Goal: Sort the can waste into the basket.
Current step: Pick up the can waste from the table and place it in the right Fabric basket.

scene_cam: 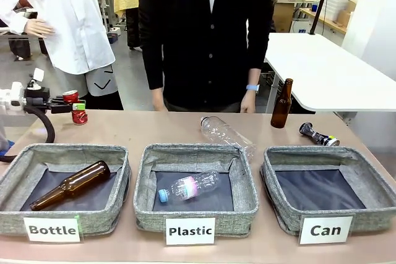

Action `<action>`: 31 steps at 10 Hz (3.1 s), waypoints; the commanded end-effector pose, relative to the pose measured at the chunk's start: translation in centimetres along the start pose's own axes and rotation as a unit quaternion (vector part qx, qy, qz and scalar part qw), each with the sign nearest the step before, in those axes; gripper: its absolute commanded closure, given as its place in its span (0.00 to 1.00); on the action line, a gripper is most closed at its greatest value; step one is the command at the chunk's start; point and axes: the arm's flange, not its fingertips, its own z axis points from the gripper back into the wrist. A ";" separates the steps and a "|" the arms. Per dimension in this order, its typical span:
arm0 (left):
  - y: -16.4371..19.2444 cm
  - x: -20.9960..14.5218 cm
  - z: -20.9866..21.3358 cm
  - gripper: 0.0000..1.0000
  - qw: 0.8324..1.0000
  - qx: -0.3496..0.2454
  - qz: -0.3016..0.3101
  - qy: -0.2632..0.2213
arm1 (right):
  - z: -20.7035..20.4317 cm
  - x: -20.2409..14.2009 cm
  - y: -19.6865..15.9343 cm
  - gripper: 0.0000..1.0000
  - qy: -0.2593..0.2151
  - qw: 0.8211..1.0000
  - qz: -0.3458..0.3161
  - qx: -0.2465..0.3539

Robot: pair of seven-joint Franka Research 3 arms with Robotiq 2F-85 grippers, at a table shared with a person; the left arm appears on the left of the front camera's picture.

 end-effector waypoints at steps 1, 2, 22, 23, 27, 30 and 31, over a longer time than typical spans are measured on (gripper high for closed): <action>0.2 0.5 -0.3 1.00 1.000 -0.011 -0.004 -0.020 | 0.0 0.3 0.1 0.00 -0.007 1.000 0.013 0.011; -0.2 0.8 -0.3 1.00 1.000 -0.015 -0.009 -0.023 | 0.0 0.3 0.1 0.00 -0.007 1.000 0.013 0.011; -32.8 10.3 11.7 0.74 0.960 -0.176 -0.211 -0.048 | 0.0 0.3 0.1 0.00 -0.007 1.000 0.013 0.011; -35.4 12.0 9.4 0.74 0.954 -0.186 -0.220 -0.085 | 0.0 0.3 0.1 0.00 -0.007 1.000 0.013 0.011; -39.7 14.4 5.0 0.74 0.957 -0.176 -0.232 -0.009 | 0.0 0.3 0.1 0.00 -0.007 1.000 0.013 0.011; -39.1 14.2 19.8 0.74 0.959 -0.148 -0.239 0.019 | 0.0 0.3 0.1 0.00 -0.007 1.000 0.013 0.011; -40.6 14.0 23.8 0.74 0.965 -0.115 -0.234 0.032 | 0.0 0.3 0.1 0.00 -0.007 1.000 0.013 0.011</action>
